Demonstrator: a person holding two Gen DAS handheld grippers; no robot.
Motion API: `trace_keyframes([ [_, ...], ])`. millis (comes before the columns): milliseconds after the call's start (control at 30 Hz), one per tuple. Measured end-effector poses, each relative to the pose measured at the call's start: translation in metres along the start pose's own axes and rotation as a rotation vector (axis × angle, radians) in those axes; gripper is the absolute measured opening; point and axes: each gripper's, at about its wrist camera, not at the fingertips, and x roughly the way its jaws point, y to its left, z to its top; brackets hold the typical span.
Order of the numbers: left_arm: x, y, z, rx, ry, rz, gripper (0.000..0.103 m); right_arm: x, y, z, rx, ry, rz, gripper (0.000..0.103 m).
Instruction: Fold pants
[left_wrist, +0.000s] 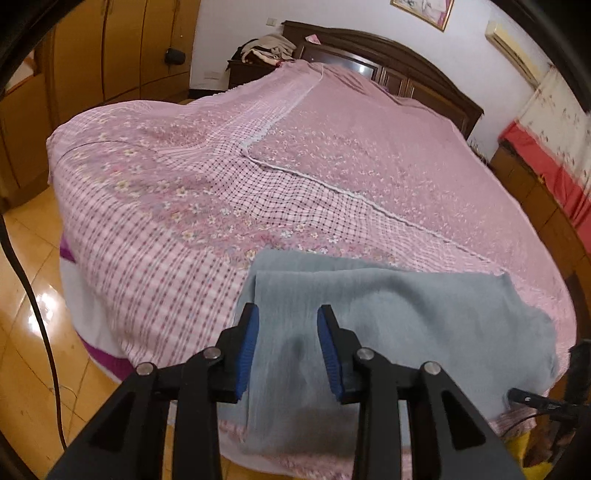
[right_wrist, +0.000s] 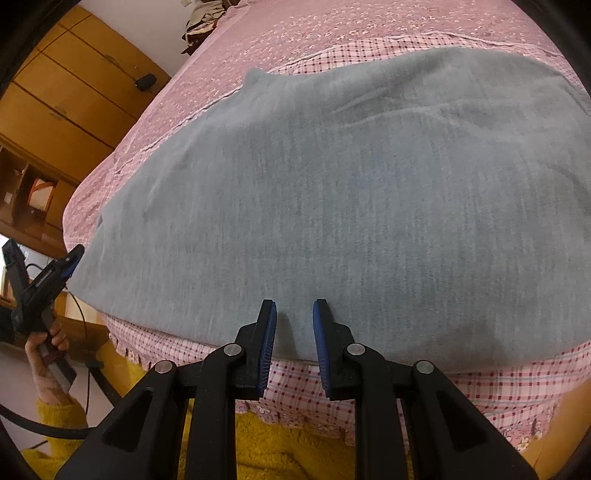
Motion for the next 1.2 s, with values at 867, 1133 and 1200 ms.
trace_keyframes([
  [867, 0.058, -0.009, 0.006, 0.037, 0.016, 0.033, 0.011, -0.060, -0.033, 0.022, 0.077, -0.217, -0.147, 0.022],
  [1133, 0.005, -0.041, 0.007, 0.194, -0.173, 0.194, 0.007, -0.056, -0.036, 0.019, 0.068, -0.202, -0.135, 0.022],
  [1200, -0.003, -0.053, 0.012, 0.270, -0.214, 0.247, 0.007, -0.054, -0.036, 0.020, 0.073, -0.202, -0.129, 0.022],
])
